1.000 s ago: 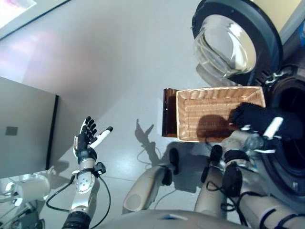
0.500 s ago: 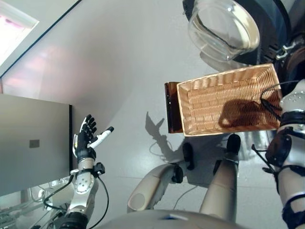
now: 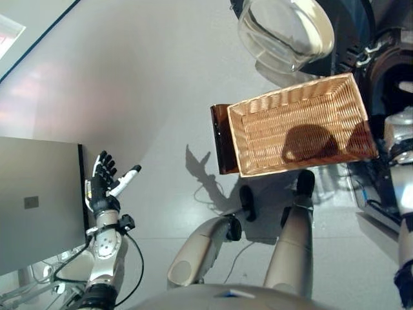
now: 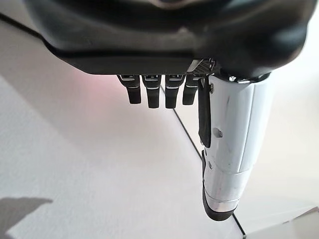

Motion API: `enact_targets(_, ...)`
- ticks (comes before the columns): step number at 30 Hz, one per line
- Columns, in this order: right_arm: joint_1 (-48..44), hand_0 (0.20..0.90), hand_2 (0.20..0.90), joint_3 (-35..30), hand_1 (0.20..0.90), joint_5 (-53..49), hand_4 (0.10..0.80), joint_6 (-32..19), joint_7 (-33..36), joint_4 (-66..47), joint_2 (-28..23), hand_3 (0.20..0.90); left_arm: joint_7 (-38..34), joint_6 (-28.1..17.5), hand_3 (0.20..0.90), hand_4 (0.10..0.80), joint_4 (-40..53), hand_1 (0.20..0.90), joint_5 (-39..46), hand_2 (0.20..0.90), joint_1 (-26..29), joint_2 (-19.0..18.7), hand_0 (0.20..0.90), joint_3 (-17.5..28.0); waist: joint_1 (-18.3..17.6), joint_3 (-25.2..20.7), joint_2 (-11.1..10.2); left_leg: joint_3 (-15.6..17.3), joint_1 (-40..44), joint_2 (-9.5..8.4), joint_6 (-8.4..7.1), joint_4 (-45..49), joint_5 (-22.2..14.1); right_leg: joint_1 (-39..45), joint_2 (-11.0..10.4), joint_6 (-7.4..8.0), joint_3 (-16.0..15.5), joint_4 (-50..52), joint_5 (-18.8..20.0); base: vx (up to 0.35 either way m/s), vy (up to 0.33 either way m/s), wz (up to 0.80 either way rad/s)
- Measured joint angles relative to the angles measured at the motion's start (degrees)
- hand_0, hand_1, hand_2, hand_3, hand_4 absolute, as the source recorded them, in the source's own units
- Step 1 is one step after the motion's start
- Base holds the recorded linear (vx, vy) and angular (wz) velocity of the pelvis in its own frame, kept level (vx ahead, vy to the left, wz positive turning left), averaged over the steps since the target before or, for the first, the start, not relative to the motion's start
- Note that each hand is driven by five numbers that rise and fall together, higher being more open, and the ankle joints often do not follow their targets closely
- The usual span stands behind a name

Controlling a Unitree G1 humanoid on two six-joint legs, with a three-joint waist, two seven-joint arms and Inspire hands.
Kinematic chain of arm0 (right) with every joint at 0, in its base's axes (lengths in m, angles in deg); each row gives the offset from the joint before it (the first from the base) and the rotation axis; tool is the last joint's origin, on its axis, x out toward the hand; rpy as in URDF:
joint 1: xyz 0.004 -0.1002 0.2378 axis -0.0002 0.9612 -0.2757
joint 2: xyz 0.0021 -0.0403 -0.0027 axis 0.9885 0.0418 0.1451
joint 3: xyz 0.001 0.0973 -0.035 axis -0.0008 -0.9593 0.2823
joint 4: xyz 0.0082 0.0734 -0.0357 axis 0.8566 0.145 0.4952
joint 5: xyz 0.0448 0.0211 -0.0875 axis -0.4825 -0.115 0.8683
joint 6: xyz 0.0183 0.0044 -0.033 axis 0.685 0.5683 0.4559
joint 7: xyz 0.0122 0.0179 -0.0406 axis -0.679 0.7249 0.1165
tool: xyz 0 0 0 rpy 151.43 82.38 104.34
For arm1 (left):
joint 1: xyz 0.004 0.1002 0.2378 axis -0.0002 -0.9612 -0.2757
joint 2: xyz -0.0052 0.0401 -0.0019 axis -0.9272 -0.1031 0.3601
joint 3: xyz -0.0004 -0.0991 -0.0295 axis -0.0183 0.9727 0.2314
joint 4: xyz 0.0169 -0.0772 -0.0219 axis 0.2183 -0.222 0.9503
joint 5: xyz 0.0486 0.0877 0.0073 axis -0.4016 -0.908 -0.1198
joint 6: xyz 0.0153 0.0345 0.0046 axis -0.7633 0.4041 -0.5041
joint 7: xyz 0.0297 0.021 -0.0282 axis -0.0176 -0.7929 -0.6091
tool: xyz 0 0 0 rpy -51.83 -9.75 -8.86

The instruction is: Pick up the clothes and place them into the washing machine

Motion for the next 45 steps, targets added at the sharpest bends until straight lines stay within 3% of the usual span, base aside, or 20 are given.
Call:
enact_targets(5,-0.02,0.900,0.900,-1.73,0.900,1.67,0.800,-0.71,-1.14,1.89,-0.33,0.900,1.05,0.43,0.900,0.800,0.08,0.900,0.00,0.900,0.11,0.80,0.900,0.30,-0.36,0.06,-0.09,-1.44,-0.10,0.15,0.06,0.88,0.09,0.69,0.32,-0.64,-0.31,0.19,0.98,-0.018,-0.018,0.07)
enact_targets(14,2.05,0.900,0.900,-2.55,0.900,-8.50,0.800,-8.19,-8.72,2.93,2.25,0.900,2.08,1.06,0.900,0.800,-0.23,0.900,0.57,0.900,0.65,1.13,0.900,-0.37,-0.32,0.32,-0.88,-2.92,0.30,1.46,-0.56,3.41,-0.64,3.14,1.19,-0.91,-1.90,0.04,0.85,-0.003,-0.004,0.02)
enact_targets(19,8.94,0.900,0.900,-6.67,0.900,-13.05,0.800,-11.68,-11.53,-2.61,7.04,0.900,2.09,1.19,0.900,0.800,-0.80,0.900,1.05,0.900,0.35,1.19,0.900,-0.48,-0.28,0.20,-3.30,-4.81,0.06,3.41,-2.43,5.15,-1.59,4.05,2.96,-2.22,-3.45,0.47,-0.26,-0.015,-0.018,0.01)
enact_targets(22,12.80,0.900,0.900,-10.08,0.900,-18.74,0.800,-14.08,-10.86,-5.30,10.89,0.900,1.91,1.22,0.900,0.800,-1.47,0.900,1.33,0.900,0.28,1.25,0.900,-0.49,-0.06,0.06,-5.19,-6.61,-0.18,4.84,-3.98,7.00,-2.59,4.06,4.20,-4.47,-4.77,2.72,-1.47,0.052,-0.023,0.01)
enact_targets(23,15.70,0.900,0.900,-11.35,0.900,-20.30,0.800,-16.26,-9.29,-7.23,14.16,0.900,1.87,1.20,0.900,0.800,-1.48,0.900,1.35,0.900,0.27,1.18,0.900,-0.32,0.08,-0.22,-6.30,-7.31,-0.11,5.20,-4.79,7.42,-3.44,4.18,4.49,-4.36,-5.21,3.56,-3.22,0.000,0.000,0.00)
enact_targets(25,17.94,0.900,0.900,-11.71,0.900,-22.97,0.800,-18.55,-7.06,-8.74,21.32,0.900,1.81,1.35,0.900,0.800,-1.53,0.900,1.38,0.900,0.13,0.95,0.900,-0.34,-0.11,-0.81,-8.85,-8.47,-0.20,6.04,-5.83,8.71,-3.77,4.16,5.24,-6.16,-6.15,5.05,-3.52,-0.009,-0.016,0.04)
enact_targets(28,19.37,0.900,0.900,-14.34,0.900,-29.71,0.800,-22.75,-4.78,-11.07,28.11,0.900,1.96,1.87,0.900,0.800,-1.50,0.900,0.95,0.900,0.22,1.01,0.900,-0.65,0.65,-1.24,-11.05,-9.75,-0.21,6.25,-6.48,9.03,-4.14,4.22,5.31,-6.21,-6.74,6.40,-5.09,0.031,-0.014,0.15)
enact_targets(38,22.05,0.900,0.900,-15.46,0.900,-36.43,0.800,-27.39,-4.27,-12.85,31.50,0.900,0.56,2.48,0.900,0.800,-2.76,0.900,0.24,0.900,1.21,0.99,0.900,1.10,2.06,-0.64,-12.03,-11.63,-2.02,6.22,-6.57,11.14,-3.76,4.76,4.79,-5.88,-8.87,6.13,-5.31,0.005,-0.007,0.10)
enact_targets(41,24.71,0.900,0.900,-14.72,0.900,-37.62,0.800,-27.86,-7.45,-15.27,32.78,0.900,0.41,2.57,0.900,0.800,-2.76,0.900,0.00,0.900,1.36,0.97,0.900,1.64,2.19,-0.01,-12.91,-12.52,-1.19,6.23,-6.78,11.04,-3.71,5.95,4.85,-5.88,-9.36,5.79,-5.33,0.039,0.008,0.08)
enact_targets(45,29.22,0.900,0.900,-10.73,0.900,-38.55,0.800,-27.79,-12.10,-19.36,39.37,0.900,-0.08,3.42,0.900,0.800,-2.95,0.900,-0.32,0.900,1.31,1.05,0.900,1.79,2.49,0.74,-15.06,-13.03,0.93,7.10,-6.97,10.17,-3.57,8.91,5.82,-5.97,-9.91,3.09,-5.35,0.061,-0.007,0.00)
